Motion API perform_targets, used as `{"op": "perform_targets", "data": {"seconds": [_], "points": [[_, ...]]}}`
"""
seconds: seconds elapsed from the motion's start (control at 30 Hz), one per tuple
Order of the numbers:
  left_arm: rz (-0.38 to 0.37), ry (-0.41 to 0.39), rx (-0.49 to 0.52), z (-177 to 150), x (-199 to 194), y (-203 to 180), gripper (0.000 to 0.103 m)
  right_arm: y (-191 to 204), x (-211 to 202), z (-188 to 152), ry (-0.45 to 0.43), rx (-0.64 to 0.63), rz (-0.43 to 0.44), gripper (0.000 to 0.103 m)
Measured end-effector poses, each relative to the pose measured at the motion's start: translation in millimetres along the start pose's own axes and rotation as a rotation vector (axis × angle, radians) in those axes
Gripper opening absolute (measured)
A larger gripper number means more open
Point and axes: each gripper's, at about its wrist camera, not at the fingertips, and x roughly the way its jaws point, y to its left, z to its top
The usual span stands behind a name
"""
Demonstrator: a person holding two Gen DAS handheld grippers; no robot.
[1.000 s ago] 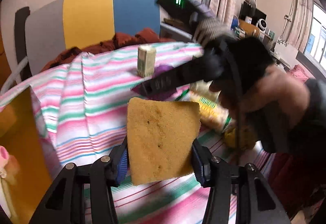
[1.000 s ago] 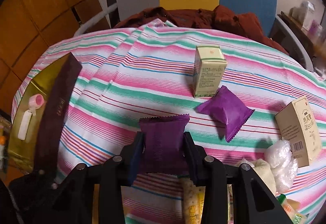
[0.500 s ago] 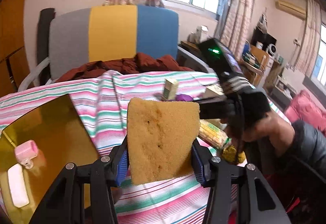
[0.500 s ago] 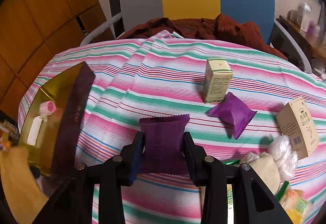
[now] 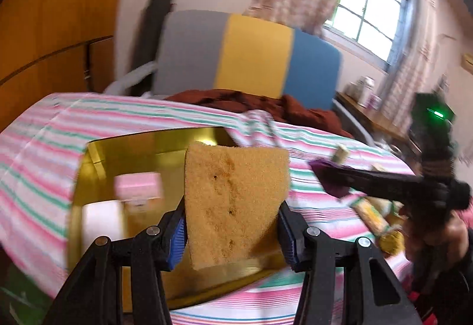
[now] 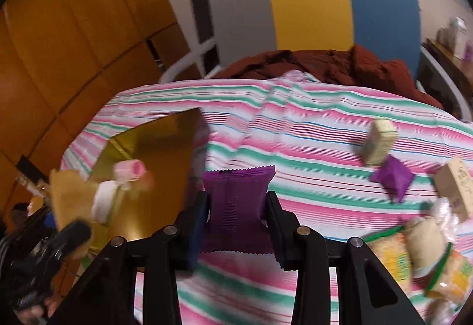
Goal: Organize objects
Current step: 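Place the yellow sponge and purple candy in the gold tray with both grippers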
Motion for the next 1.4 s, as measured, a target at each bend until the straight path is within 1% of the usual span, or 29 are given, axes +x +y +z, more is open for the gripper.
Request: {"op": "perform_targets", "data": {"seconds": [0.1,0.2,0.23,0.37,0.5,0.53,0.57,0.6,0.63,0.67,0.7,0.73,0.8,0.87,0.9,0.97,1.0,1.1,1.17,1.2,1.27,1.33,1.4], "points": [[0.061,-0.004,-0.054,2,0,32,0.052,29,6,0,0.005,-0.046,0.040,0.039],[0.105,0.013,-0.084,5,4,52,0.053,51,14,0,0.021,-0.073,0.078,0.039],[0.124,0.007,-0.095,7,7,61,0.053,59,19,0,0.031,-0.083,0.084,0.039],[0.175,0.008,-0.116,20,17,85,0.053,86,46,-3,0.097,-0.107,0.092,0.039],[0.215,-0.008,-0.102,39,29,96,0.055,102,65,-1,0.139,-0.120,0.086,0.039],[0.223,0.004,-0.092,44,37,99,0.058,107,68,0,0.144,-0.125,0.088,0.040],[0.230,0.027,-0.094,47,43,103,0.058,110,70,1,0.148,-0.121,0.096,0.043],[0.240,0.047,-0.110,49,49,107,0.059,114,72,1,0.151,-0.119,0.114,0.044],[0.238,0.066,-0.129,51,53,111,0.062,118,73,1,0.153,-0.122,0.137,0.045],[0.240,0.071,-0.134,50,54,112,0.065,123,74,0,0.157,-0.128,0.154,0.049],[0.250,0.069,-0.143,49,53,113,0.065,127,75,-2,0.164,-0.136,0.164,0.055],[0.251,0.062,-0.153,47,50,113,0.065,131,75,-5,0.170,-0.147,0.170,0.057],[0.256,0.050,-0.157,41,46,112,0.069,136,75,-12,0.181,-0.164,0.174,0.058],[0.273,0.047,-0.161,37,45,112,0.079,137,78,-19,0.194,-0.170,0.160,0.058],[0.271,0.053,-0.162,37,46,112,0.081,137,79,-22,0.198,-0.171,0.152,0.058],[0.290,0.053,-0.151,34,45,111,0.082,138,76,-29,0.196,-0.182,0.131,0.059],[0.303,0.049,-0.143,34,44,111,0.082,139,73,-32,0.192,-0.190,0.116,0.061],[0.310,0.032,-0.132,33,37,108,0.084,139,67,-35,0.176,-0.194,0.092,0.067],[0.320,-0.005,-0.109,34,27,103,0.090,139,63,-35,0.163,-0.193,0.084,0.070],[0.317,-0.020,-0.098,36,24,101,0.092,139,61,-35,0.156,-0.191,0.078,0.072],[0.303,-0.040,-0.099,37,13,98,0.096,139,56,-36,0.141,-0.192,0.067,0.073],[0.305,-0.062,-0.093,37,2,94,0.096,138,52,-36,0.130,-0.191,0.059,0.073],[0.302,-0.058,-0.086,34,-5,88,0.096,139,47,-37,0.118,-0.191,0.055,0.075]]}}
